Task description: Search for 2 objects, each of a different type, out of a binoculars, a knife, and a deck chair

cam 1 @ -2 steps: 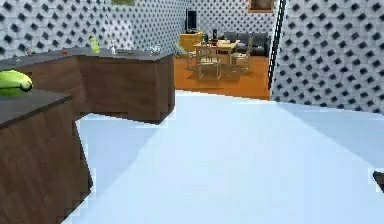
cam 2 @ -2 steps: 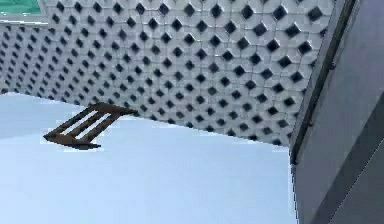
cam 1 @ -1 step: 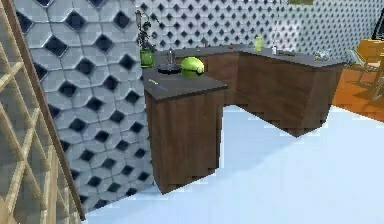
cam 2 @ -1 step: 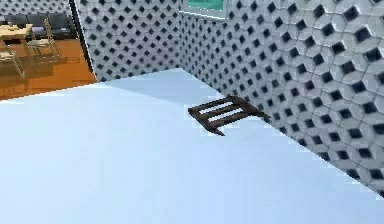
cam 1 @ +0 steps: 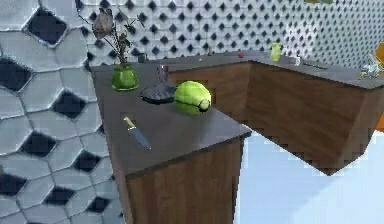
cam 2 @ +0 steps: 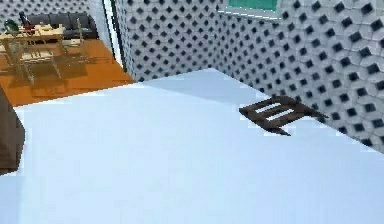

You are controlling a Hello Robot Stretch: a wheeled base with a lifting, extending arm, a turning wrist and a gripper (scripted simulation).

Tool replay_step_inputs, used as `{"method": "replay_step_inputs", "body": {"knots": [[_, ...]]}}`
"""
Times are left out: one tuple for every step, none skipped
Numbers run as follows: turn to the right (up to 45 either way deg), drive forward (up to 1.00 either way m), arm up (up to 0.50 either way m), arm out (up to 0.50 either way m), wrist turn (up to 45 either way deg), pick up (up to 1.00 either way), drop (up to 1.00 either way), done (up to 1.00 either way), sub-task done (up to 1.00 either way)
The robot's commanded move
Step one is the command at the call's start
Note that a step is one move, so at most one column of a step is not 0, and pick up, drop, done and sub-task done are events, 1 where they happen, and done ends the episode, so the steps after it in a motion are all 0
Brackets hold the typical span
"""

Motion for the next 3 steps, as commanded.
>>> {"method": "replay_step_inputs", "body": {"knots": [[-15.0,0.0,0.0,0.0,0.0,0.0,0.0,0.0,0.0],[0.0,0.0,0.0,0.0,0.0,0.0,0.0,0.0,1.0],[45.0,0.0,0.0,0.0,0.0,0.0,0.0,0.0,0.0]]}}
